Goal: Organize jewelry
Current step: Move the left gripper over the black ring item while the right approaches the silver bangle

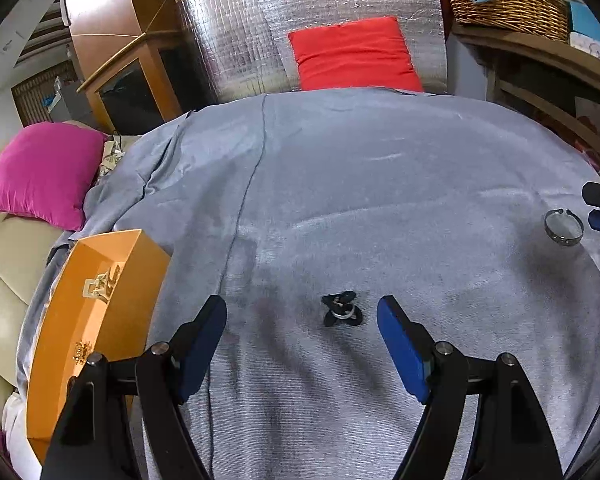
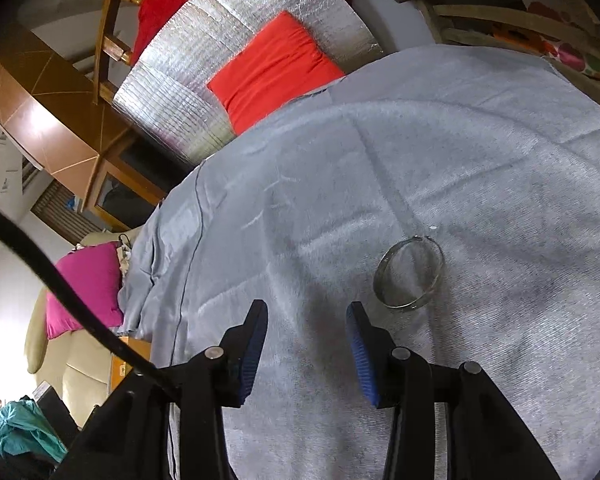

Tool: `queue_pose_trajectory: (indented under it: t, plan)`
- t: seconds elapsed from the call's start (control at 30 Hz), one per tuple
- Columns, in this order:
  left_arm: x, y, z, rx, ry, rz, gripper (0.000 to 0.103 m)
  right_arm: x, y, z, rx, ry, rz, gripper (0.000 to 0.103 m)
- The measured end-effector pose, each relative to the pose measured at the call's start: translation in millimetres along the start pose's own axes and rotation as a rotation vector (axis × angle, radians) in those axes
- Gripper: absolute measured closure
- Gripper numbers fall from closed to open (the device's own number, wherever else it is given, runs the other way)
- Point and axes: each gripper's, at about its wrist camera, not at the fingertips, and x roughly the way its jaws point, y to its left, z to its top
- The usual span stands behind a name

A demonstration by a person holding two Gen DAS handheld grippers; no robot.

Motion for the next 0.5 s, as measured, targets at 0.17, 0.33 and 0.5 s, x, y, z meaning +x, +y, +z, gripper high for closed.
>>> queue_pose_trajectory:
  t: [0.17,0.33,0.5]
  plan:
    - [5.0,6.9,-0.5,-0.007,0.01,0.007,0.025,6.2,3.4,0.0,0.002,0.006,-0.002,0.059]
    - [10.1,11.8,-0.7,-0.011,0.028,-0.002,0.025,8.7,3.0,1.2,0.006,0.009,-0.01,0.059]
    - [17.5,16.0,-2.1,-0.025,0.055,-0.001,0.025,6.5,-3.2,3.2,0.027,-0.002,-0.027,0.059]
